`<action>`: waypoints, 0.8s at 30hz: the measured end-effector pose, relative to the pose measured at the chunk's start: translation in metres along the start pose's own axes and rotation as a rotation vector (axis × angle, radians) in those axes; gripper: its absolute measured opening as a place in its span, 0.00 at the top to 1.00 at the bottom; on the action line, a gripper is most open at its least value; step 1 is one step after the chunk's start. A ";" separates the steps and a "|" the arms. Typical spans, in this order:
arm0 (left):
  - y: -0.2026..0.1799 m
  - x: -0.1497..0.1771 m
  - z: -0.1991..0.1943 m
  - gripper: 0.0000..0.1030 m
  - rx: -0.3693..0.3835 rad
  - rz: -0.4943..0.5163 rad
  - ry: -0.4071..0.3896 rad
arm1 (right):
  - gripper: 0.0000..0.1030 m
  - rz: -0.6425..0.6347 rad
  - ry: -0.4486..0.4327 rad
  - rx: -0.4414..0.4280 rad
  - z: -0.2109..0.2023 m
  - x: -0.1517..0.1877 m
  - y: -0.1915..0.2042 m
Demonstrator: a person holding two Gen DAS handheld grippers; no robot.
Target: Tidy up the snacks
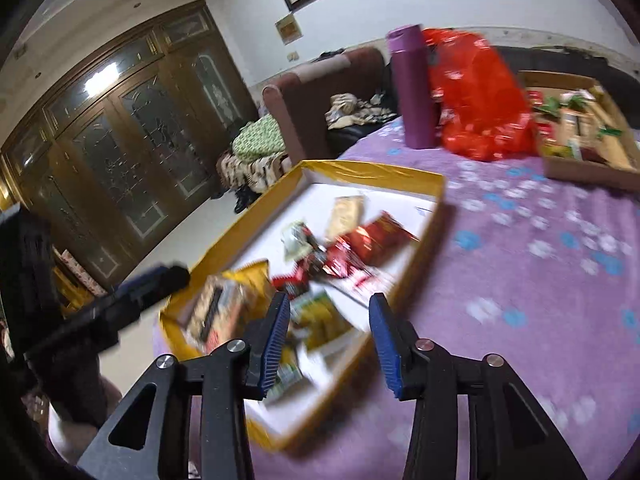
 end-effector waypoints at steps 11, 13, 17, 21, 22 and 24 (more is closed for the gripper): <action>-0.083 -0.004 -0.070 0.00 -0.331 0.176 -0.300 | 0.53 0.047 -0.080 0.035 -0.070 0.046 -0.037; -0.088 0.000 -0.065 0.00 -0.309 0.171 -0.281 | 0.53 0.039 -0.082 0.030 -0.073 0.052 -0.038; -0.089 0.008 -0.043 0.00 -0.238 0.104 -0.153 | 0.51 0.030 -0.064 0.022 -0.073 0.065 -0.036; -0.085 0.016 -0.020 0.00 -0.260 0.082 -0.045 | 0.50 0.009 -0.037 0.019 -0.065 0.078 -0.032; -0.085 0.019 -0.016 0.00 -0.262 0.088 -0.025 | 0.50 0.001 -0.031 0.021 -0.063 0.081 -0.030; -0.086 0.024 -0.011 0.00 -0.268 0.092 0.008 | 0.50 -0.020 -0.017 0.031 -0.058 0.087 -0.026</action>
Point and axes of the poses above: each gripper's, at about its wrist camera, not at the fingertips, and z roughly the way its jaws point, y to its left, x to its underside, the point moved 4 cm from there along z, roughly the way its jaws point, and after that the axes turned 6 degrees about z, right-handed, at the moved point
